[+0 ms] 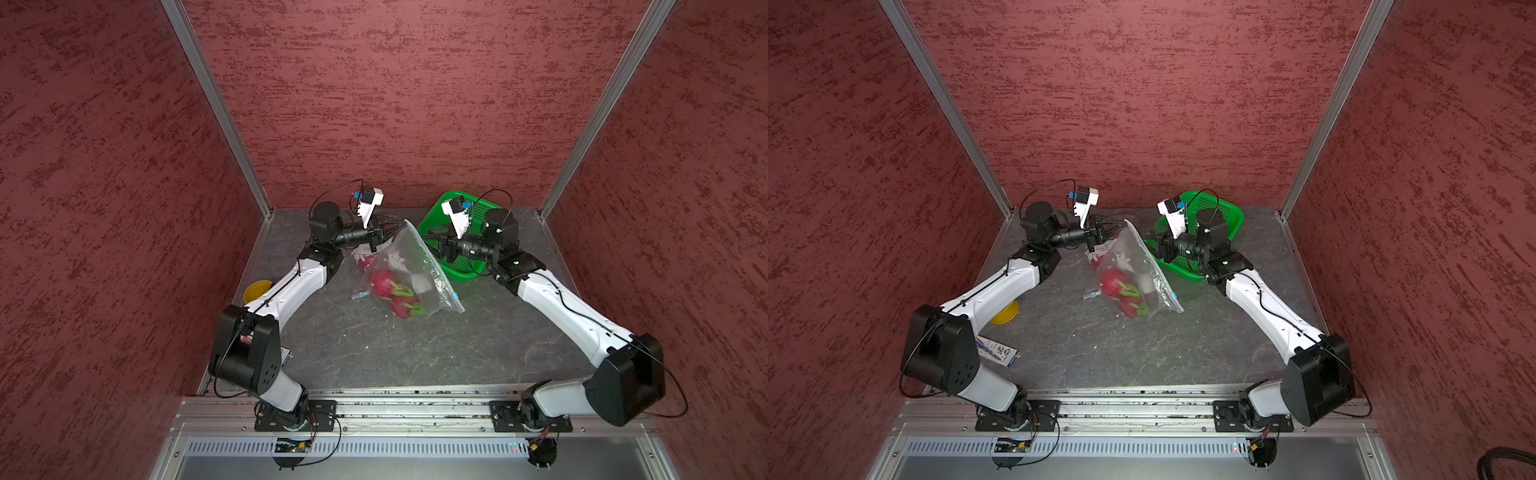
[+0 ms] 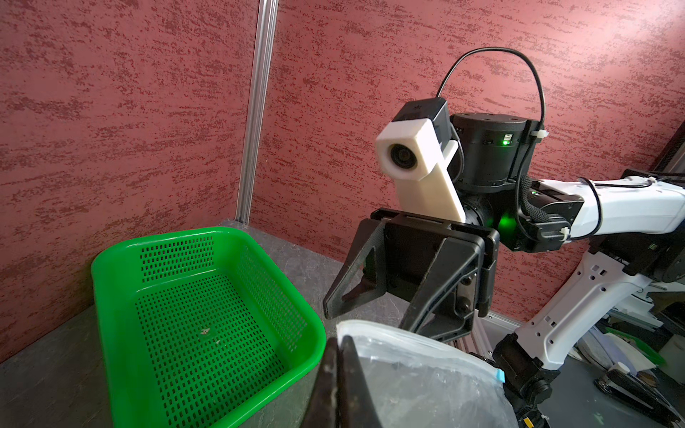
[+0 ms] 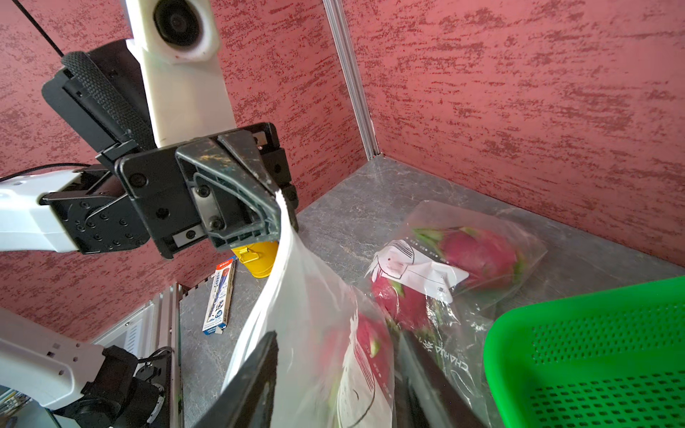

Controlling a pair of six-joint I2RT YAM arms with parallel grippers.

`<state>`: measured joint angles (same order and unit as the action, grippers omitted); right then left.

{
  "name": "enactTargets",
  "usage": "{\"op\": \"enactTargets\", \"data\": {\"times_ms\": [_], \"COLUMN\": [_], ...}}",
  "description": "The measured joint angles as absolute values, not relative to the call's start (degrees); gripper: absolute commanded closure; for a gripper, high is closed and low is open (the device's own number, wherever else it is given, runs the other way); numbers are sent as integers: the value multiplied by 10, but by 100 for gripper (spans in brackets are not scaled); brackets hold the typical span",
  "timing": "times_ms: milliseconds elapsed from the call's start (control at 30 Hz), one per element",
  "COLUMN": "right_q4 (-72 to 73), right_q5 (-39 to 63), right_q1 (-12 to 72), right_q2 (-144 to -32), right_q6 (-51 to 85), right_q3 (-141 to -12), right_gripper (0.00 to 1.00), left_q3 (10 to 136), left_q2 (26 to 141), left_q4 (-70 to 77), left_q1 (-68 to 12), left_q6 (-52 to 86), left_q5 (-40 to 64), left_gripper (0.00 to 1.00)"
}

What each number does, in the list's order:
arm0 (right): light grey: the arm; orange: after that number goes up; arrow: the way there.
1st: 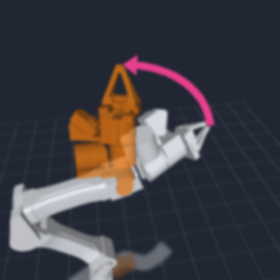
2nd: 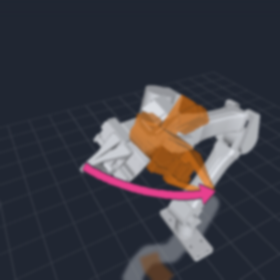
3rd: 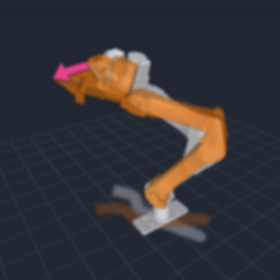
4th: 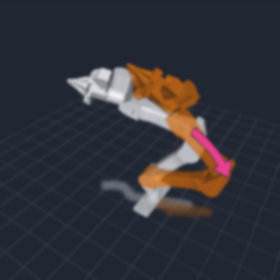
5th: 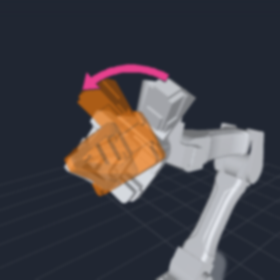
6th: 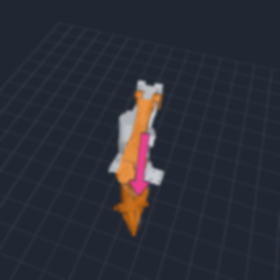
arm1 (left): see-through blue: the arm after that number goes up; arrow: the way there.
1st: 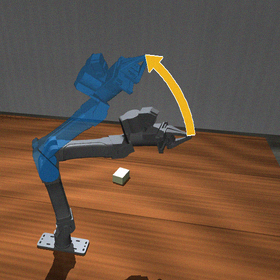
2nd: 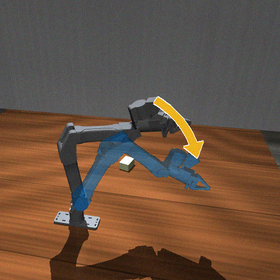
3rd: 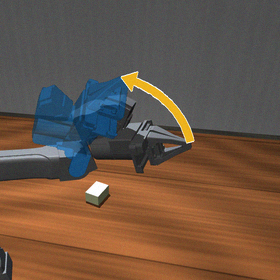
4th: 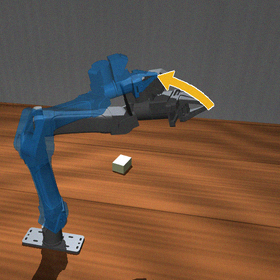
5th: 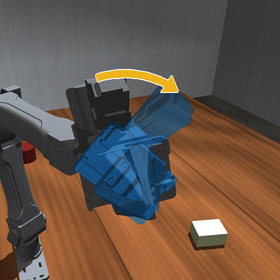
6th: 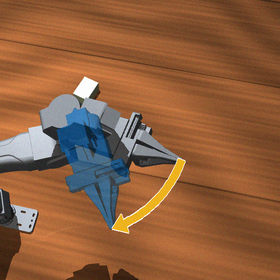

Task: Open the zip-top bag and take out the dragon fruit
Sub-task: Open the zipper of the food storage bag at the center of the board.

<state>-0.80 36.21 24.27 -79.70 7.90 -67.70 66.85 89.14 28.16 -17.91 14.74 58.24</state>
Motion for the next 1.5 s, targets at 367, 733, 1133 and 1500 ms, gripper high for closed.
{"op": "enactTargets", "data": {"times_ms": [367,733,1133,1500], "right_q4": [-15,-15,-14,37], "right_q5": [348,347,350,412], "right_q1": [243,243,243,243], "right_q2": [-748,-769,-785,-799], "right_q6": [71,70,72,116], "right_q3": [-676,-676,-676,-650], "right_gripper": [48,50,62,100], "left_q3": [668,668,668,669], "left_q2": [891,891,884,884], "left_q4": [282,282,281,275], "left_q1": [-179,-179,-179,-179], "left_q6": [147,147,147,164], "left_q5": [582,583,585,567], "left_gripper": [100,100,100,57]}}
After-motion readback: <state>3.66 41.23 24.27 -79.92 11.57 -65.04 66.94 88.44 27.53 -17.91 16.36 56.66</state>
